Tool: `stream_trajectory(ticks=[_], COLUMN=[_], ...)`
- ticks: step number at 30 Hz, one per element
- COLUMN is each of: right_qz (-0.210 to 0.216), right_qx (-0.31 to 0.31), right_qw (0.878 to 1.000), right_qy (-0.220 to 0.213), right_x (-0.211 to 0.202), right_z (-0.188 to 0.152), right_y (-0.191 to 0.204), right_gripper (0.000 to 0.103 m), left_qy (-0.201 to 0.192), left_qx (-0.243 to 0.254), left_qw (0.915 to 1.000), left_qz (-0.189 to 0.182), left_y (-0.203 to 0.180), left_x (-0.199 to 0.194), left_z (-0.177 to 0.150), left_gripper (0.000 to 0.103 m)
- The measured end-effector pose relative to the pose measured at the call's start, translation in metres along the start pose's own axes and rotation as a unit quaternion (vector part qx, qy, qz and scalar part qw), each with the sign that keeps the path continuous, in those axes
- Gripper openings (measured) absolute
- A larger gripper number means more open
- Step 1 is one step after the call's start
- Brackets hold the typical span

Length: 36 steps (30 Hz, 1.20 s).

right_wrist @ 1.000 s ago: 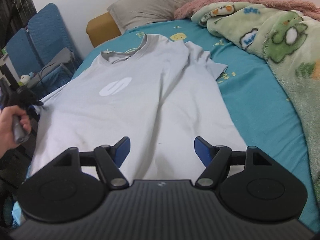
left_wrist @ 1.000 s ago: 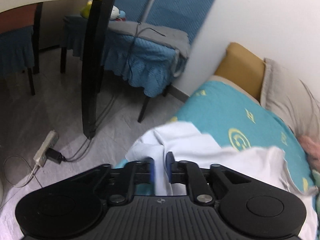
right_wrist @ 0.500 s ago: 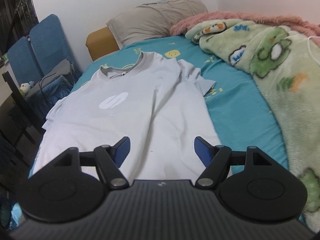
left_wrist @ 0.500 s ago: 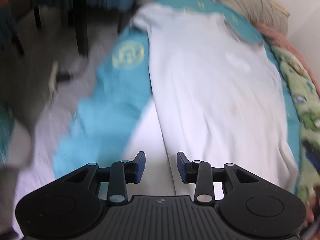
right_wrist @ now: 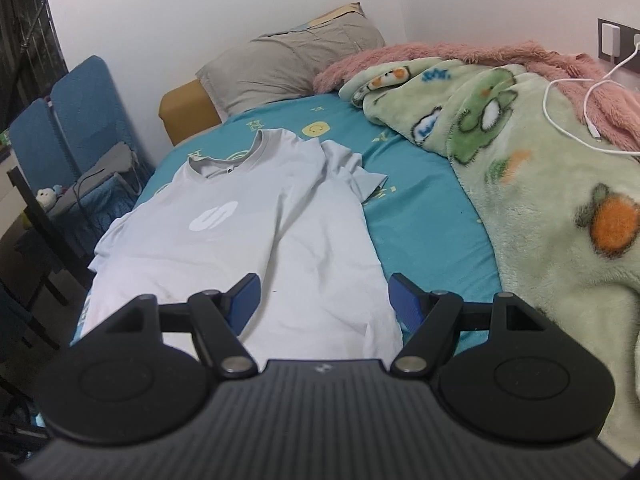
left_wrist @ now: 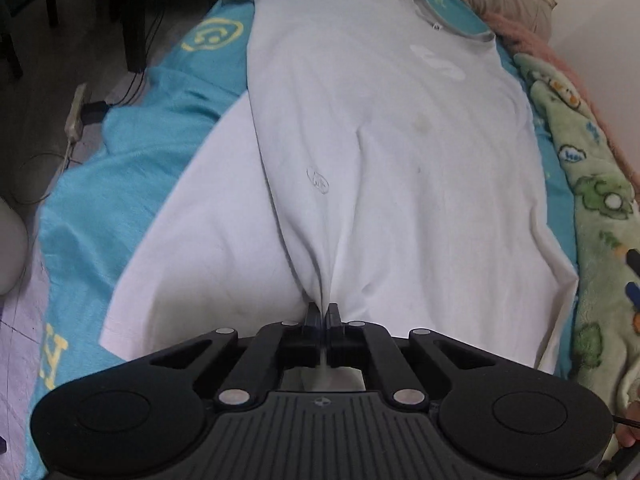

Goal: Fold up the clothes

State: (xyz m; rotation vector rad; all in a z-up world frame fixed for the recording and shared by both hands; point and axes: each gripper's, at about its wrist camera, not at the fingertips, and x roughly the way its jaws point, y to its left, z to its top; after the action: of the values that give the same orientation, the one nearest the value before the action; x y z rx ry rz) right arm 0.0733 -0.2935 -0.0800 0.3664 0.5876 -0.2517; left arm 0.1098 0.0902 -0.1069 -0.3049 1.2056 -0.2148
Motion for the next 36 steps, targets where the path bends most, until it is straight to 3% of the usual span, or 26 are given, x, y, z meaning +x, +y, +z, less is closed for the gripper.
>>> stream_trajectory(ticks=[3,8,13,16,19,20,25,28,33,36], right_qz=[0.0,0.005,0.006,0.011,0.014,0.016,0.035,0.044,0.046,0.061], right_qx=[0.0,0.011,0.002,0.003,0.002,0.0,-0.015,-0.02,-0.029,-0.032], right_qw=[1.0,1.0,1.0,1.0,1.0,1.0,0.999,0.997,0.993,0.991], right_qy=[0.0,0.001,0.003,-0.003,-0.014,-0.017,-0.038,-0.06,-0.102,-0.114], right_x=[0.004,0.009,0.008,0.004,0.001,0.001,-0.005,-0.011,-0.02,-0.02], right_z=[0.0,0.002,0.0,0.001,0.003,0.004,0.006,0.007,0.01,0.011], right_y=[-0.001,-0.003,-0.001,-0.002,0.0,0.001,0.008,0.012,0.014,0.016], right_gripper=[0.072,0.072,0.072,0.072,0.072,0.072,0.072,0.072,0.072,0.072], left_qy=[-0.011,-0.011,-0.023,-0.054,-0.095,-0.114,-0.202,-0.247,-0.297,-0.287], left_qx=[0.002,0.055,0.101,0.122,0.134,0.143,0.167,0.177,0.198,0.181], left_qw=[0.9999,0.9926,0.9846,0.9833,0.9822,0.9791,0.9619,0.9502,0.9309,0.9393], left_qz=[0.005,0.107,0.141,0.124,0.09,0.088,0.077,0.068,0.078,0.052], left_y=[0.005,-0.001,-0.016,-0.03,-0.047,-0.054,-0.094,-0.113,-0.136,-0.13], left_x=[-0.026,-0.031,-0.019,-0.027,-0.041,-0.045,-0.065,-0.06,-0.025,0.004], left_z=[0.004,0.012,0.003,0.0,-0.001,-0.001,0.004,0.014,0.025,0.024], left_gripper=[0.002,0.003,0.008,0.027,0.037,0.039,0.071,0.085,0.091,0.091])
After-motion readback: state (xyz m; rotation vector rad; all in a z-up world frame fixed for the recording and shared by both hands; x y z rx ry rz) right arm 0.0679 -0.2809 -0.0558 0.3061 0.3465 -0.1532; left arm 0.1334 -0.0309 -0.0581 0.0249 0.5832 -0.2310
